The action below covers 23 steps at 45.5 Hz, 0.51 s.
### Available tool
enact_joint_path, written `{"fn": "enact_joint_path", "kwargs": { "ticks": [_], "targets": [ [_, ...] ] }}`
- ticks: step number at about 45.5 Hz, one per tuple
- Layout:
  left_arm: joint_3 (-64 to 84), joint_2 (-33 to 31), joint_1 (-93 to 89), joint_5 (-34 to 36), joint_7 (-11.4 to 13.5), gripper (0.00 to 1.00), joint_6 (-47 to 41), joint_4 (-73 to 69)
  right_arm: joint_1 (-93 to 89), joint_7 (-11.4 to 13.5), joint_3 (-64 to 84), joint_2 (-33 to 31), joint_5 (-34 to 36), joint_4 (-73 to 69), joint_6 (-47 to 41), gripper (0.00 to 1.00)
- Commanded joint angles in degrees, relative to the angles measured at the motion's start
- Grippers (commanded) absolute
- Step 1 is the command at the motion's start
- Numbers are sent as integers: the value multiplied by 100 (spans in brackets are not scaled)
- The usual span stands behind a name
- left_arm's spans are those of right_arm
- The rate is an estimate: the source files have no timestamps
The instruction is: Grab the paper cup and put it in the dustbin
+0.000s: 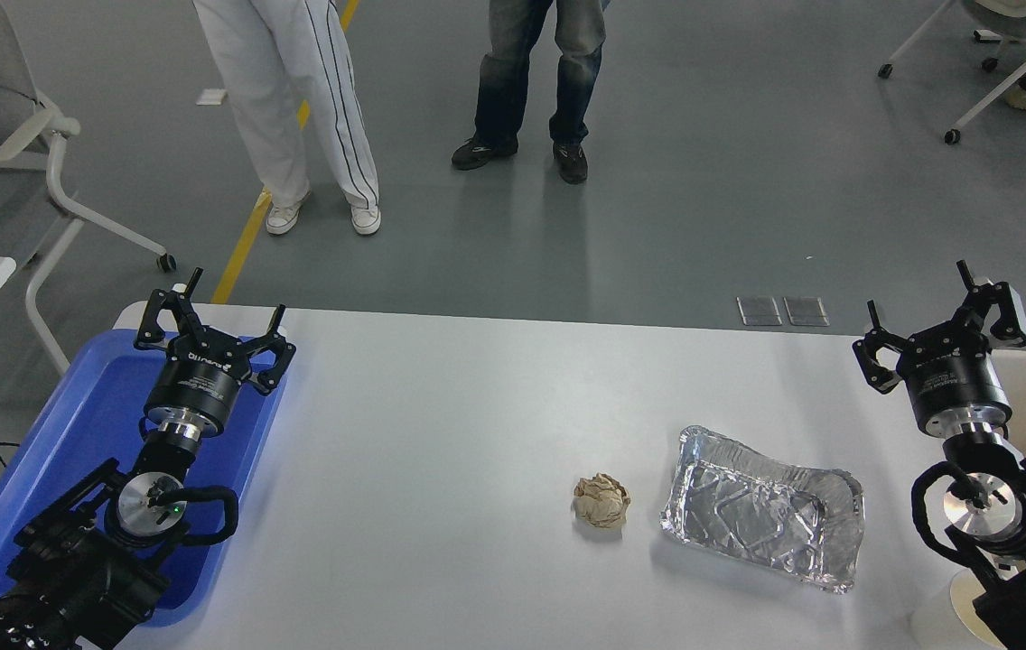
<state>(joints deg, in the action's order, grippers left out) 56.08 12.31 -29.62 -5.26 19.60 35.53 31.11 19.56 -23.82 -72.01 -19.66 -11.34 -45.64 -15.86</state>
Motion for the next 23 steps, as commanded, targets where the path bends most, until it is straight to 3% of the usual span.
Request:
{"fn": "enact_joint_path", "kwargs": {
  "ticks": [1,10,23],
  "targets": [
    [8,0,0,-1,0,100,-2,0,-75,26,-349,-29,-70,29,13,100],
    [-1,0,0,-1,0,100,-2,0,-40,18,274,-169,9,-24,57,100],
    [8,0,0,-1,0,100,-2,0,311,26,2558,-1742,106,-68,118,100]
  ]
}}
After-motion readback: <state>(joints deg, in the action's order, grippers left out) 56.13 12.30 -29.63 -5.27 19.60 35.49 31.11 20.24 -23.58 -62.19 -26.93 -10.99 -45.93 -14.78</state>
